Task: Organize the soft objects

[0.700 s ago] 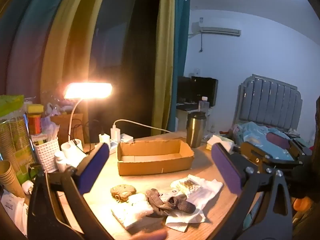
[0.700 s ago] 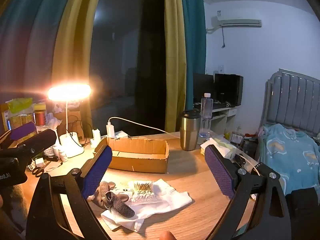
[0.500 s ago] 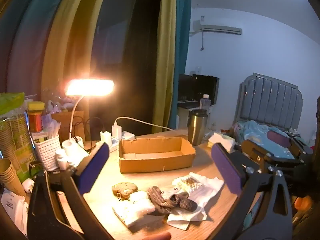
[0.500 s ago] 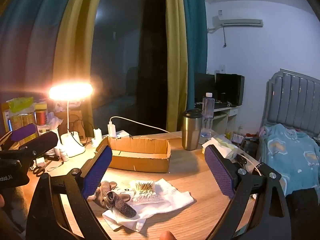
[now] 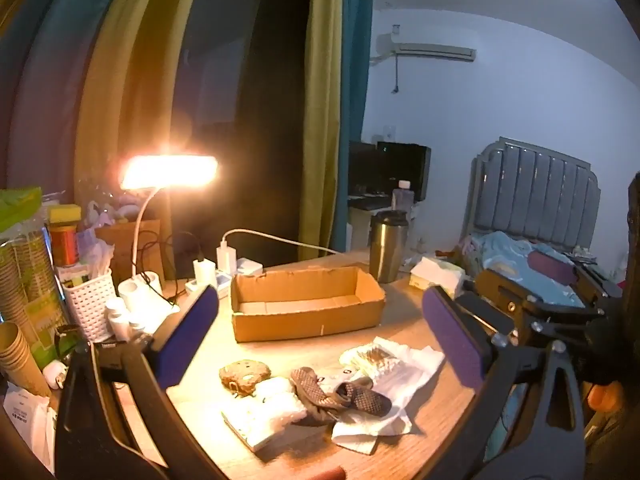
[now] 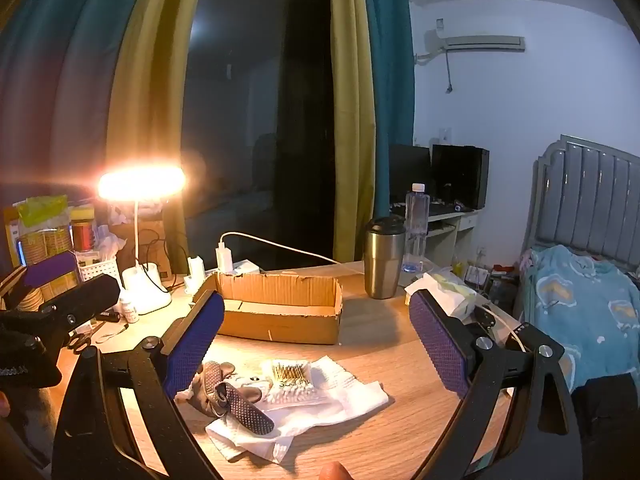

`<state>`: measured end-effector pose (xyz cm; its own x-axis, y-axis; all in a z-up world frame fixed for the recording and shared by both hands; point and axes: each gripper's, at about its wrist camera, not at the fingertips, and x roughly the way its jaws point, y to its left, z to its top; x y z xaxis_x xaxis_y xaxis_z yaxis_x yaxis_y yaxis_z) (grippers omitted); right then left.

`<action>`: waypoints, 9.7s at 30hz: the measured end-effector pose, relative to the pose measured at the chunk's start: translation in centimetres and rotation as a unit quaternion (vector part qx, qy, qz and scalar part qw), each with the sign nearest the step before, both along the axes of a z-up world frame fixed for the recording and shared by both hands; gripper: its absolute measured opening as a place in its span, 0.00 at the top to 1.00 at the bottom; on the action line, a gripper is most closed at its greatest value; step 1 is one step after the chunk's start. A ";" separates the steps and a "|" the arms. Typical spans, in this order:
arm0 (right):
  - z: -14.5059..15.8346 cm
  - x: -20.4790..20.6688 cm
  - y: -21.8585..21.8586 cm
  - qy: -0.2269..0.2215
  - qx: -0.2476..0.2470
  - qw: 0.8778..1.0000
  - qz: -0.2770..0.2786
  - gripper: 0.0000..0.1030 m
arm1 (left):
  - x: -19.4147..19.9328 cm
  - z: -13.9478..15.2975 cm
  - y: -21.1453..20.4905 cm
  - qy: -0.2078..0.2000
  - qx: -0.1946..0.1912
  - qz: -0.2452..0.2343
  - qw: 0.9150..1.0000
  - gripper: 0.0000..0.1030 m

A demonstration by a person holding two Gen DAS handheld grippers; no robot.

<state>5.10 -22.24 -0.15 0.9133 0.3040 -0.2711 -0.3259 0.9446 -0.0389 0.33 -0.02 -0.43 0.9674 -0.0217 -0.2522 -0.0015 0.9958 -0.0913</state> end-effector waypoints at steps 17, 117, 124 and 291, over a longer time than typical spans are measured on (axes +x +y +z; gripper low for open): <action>-0.2 -0.1 0.8 0.003 -0.008 1.000 0.010 0.07 | -0.5 -0.1 0.8 -0.009 -0.004 0.020 1.000 0.00; -11.9 12.0 1.0 0.197 -0.041 0.979 0.013 0.07 | 10.2 -13.8 3.8 0.237 -0.009 0.043 0.971 0.17; -13.1 12.9 2.6 0.218 -0.050 0.973 0.049 0.07 | 11.1 -14.8 3.4 0.267 0.002 0.035 0.963 0.44; -3.4 18.8 4.4 0.107 -0.006 0.986 0.130 0.42 | 18.9 -5.8 4.3 0.095 -0.084 0.017 0.992 0.30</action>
